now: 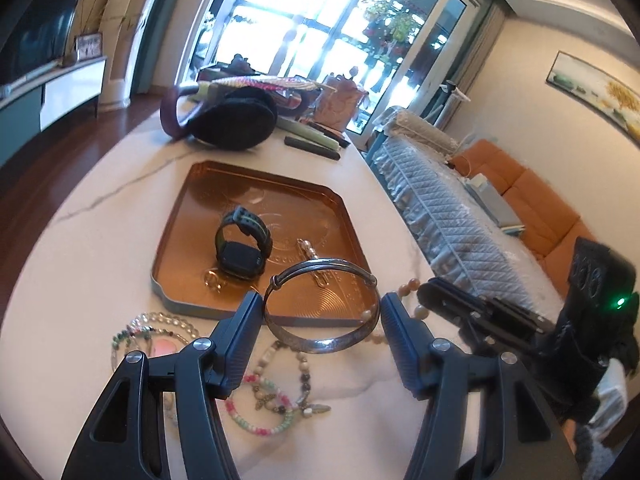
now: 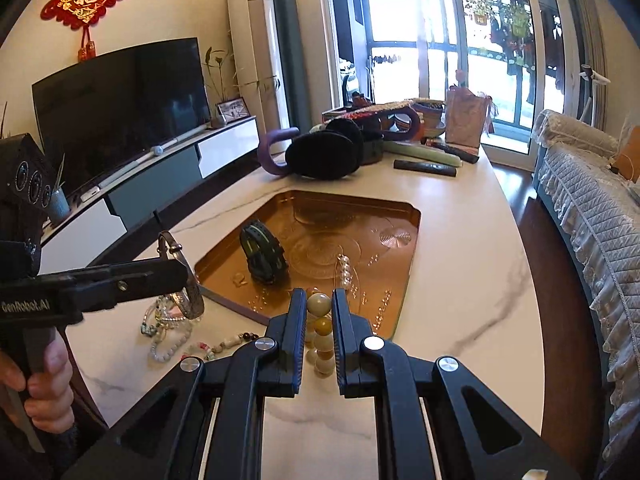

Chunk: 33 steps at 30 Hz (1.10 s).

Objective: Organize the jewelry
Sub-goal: 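Carry the bangle with the left tool while the right tool carries the amber bracelet over the tray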

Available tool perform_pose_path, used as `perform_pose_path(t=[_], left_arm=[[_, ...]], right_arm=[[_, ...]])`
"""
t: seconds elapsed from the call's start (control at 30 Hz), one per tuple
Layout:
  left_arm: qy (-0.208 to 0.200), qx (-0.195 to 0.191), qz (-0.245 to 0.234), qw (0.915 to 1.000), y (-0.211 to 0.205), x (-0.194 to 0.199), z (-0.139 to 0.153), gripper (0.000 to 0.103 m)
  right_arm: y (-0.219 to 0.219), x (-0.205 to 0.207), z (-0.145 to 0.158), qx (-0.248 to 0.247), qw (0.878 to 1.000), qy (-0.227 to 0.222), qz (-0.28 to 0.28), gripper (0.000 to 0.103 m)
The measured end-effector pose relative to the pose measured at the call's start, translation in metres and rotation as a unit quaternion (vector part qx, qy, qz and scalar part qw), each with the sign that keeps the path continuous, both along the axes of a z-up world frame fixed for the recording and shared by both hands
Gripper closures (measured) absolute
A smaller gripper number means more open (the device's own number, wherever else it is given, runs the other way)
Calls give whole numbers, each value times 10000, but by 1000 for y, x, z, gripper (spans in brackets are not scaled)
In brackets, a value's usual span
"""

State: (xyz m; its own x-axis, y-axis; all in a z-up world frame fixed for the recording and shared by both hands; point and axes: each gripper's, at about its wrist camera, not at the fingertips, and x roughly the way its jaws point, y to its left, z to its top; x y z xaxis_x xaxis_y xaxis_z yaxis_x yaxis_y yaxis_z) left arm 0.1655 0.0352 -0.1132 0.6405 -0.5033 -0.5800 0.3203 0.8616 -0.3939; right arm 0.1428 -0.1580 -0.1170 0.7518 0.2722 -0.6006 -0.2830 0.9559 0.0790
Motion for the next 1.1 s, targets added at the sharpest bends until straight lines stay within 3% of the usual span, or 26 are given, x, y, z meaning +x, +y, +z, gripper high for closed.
perform_pose_path(t=[0.1,0.37,0.63,0.87,1.1], left_arm=[[-136,277,66,9995,-5,-3,5,42],[-375,458,61,9982,-10,-12,16,42],[-444,472,142,9978,-6,-10,20,42],[-667,871,363,9933,3,-5,23,42],[-369,1147,450,9917,4,19,2,42]], right_arm=[[3,-3,8,19,9999,-115,31,92],[16,-14,24,34,9993,-360,138,92],[22,-12,32,95,9989,-399,222,92],[12,3,31,24,9991,-359,215,92],[6,25,17,-20,9996,-191,188,92]])
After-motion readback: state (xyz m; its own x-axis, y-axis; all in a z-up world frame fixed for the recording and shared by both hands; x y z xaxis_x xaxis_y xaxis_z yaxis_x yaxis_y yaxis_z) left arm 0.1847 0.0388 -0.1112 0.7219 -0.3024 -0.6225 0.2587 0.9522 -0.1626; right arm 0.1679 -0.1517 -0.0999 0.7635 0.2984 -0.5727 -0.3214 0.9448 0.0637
